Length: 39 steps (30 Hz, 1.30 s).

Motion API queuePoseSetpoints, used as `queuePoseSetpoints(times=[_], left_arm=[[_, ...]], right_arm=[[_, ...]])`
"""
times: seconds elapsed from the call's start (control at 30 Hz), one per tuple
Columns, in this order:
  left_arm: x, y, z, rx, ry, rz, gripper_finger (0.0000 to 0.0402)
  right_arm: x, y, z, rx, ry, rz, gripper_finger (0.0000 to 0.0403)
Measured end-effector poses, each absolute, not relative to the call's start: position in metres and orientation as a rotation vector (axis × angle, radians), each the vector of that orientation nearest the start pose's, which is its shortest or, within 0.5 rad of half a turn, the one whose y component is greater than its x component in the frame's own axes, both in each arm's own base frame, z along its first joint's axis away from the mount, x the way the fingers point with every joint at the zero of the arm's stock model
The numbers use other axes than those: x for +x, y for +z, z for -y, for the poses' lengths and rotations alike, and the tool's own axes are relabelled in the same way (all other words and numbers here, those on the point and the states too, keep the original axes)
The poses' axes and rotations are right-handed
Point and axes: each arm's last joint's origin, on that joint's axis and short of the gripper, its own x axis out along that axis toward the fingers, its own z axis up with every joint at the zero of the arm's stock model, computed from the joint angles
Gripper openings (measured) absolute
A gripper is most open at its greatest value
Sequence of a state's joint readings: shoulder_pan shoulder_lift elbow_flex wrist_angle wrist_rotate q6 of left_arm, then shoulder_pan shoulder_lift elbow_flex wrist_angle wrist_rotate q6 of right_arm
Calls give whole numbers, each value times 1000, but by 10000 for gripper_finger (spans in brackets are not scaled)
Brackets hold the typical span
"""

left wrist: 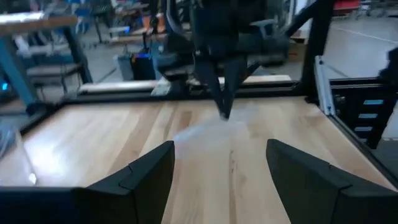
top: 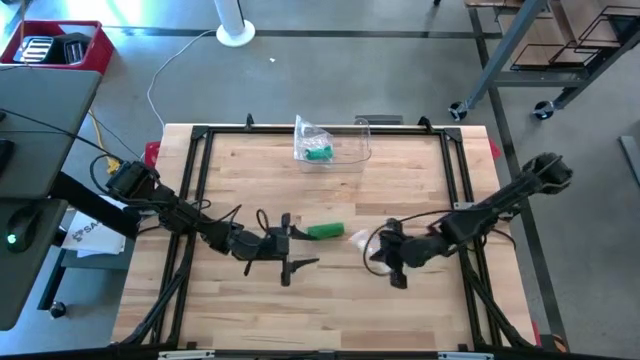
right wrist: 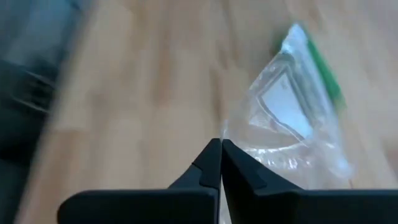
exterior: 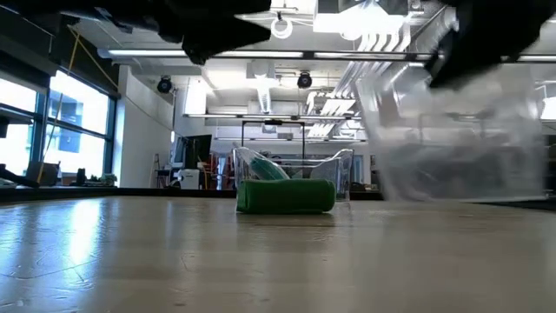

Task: Roll bandage
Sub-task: Open the zip bag

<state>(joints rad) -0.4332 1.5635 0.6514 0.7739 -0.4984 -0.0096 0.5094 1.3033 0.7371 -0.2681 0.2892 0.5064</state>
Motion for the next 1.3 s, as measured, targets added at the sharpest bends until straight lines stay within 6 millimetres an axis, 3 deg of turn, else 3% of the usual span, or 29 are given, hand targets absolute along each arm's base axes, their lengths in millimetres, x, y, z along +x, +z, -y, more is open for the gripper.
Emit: queuePoseSetpoints(times=[0.2, 0.4, 0.57, 0.83, 1.13, 1.3], left_arm=[[285, 214, 124, 64, -88, 41, 248], [285, 229, 122, 69, -215, 199, 248], [286, 229, 119, 84, -206, 197, 248], [288, 226, 121, 89, -242, 199, 248], [323, 226, 140, 159, -278, 317, 248], [327, 234, 147, 161, -296, 388, 248]], right_arm=[[212, 264, -132, 20, 346, -402, 0], [203, 299, -146, -181, 591, -24, 0], [203, 309, -148, -282, 619, 130, 0], [202, 316, -147, -321, 609, 221, 0], [203, 321, -145, -310, 579, 270, 0], [203, 321, -145, -288, 563, 260, 0]])
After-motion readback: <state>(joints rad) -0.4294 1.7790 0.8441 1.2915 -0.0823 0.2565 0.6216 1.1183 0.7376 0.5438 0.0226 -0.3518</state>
